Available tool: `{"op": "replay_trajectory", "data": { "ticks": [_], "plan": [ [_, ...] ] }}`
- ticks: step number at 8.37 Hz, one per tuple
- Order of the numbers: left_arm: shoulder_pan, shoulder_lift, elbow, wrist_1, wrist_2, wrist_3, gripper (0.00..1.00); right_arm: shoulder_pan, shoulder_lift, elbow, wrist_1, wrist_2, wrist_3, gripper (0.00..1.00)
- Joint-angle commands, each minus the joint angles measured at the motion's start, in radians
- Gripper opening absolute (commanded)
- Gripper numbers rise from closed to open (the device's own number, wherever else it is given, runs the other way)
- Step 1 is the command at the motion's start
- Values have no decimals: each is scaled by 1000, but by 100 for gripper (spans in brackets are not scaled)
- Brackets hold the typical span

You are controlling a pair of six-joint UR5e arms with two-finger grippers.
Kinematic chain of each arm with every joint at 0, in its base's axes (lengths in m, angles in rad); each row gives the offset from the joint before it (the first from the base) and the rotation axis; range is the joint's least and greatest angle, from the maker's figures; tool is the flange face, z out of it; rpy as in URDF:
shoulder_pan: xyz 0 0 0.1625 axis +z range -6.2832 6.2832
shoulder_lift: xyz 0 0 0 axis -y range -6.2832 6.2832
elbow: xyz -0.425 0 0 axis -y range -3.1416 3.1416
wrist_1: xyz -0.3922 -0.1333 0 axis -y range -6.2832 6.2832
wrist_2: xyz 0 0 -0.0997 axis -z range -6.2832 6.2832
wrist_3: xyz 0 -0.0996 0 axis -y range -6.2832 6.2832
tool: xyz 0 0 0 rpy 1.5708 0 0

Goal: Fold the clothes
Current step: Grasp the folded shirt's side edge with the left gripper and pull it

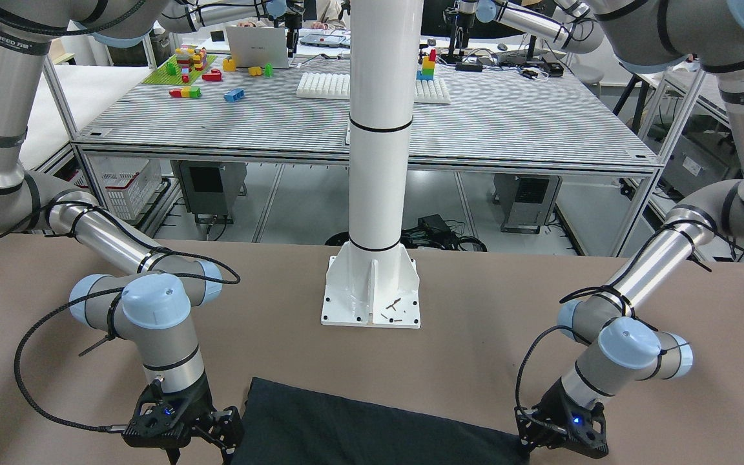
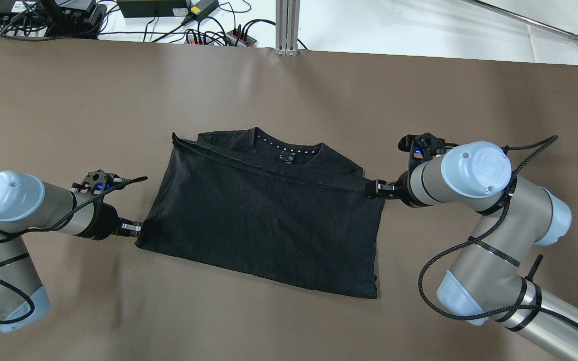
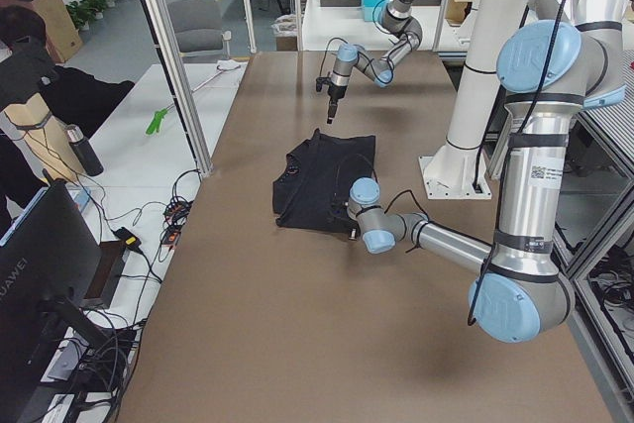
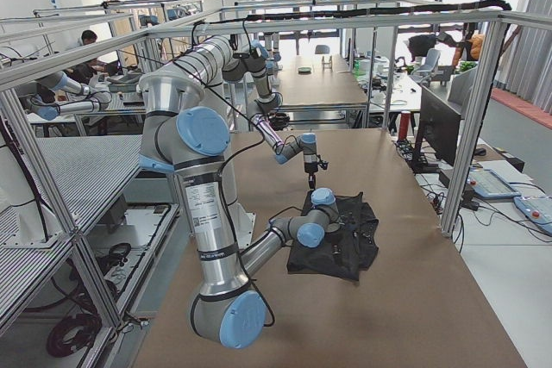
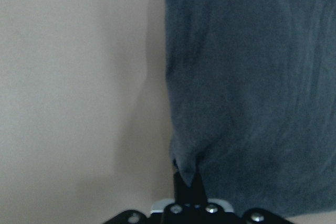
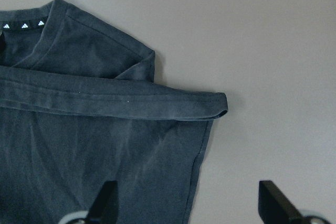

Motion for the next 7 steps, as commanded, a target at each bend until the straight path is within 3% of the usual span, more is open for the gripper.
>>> {"op": "replay_trajectory", "data": {
  "ticks": [1, 2, 4, 7],
  "plan": [
    [-11, -2, 8, -8, -5, 10, 0, 0, 0, 0, 0, 0, 0, 94],
    [-35, -13, 22, 2, 6, 23, 0, 0, 0, 0, 2, 0, -1, 94],
    [-150, -159, 197, 5, 0, 71, 0, -2, 2, -2, 3, 0, 0, 94],
    [-281, -580, 616, 117, 7, 113, 0, -3, 3, -5, 5, 0, 0, 94]
  ]
}}
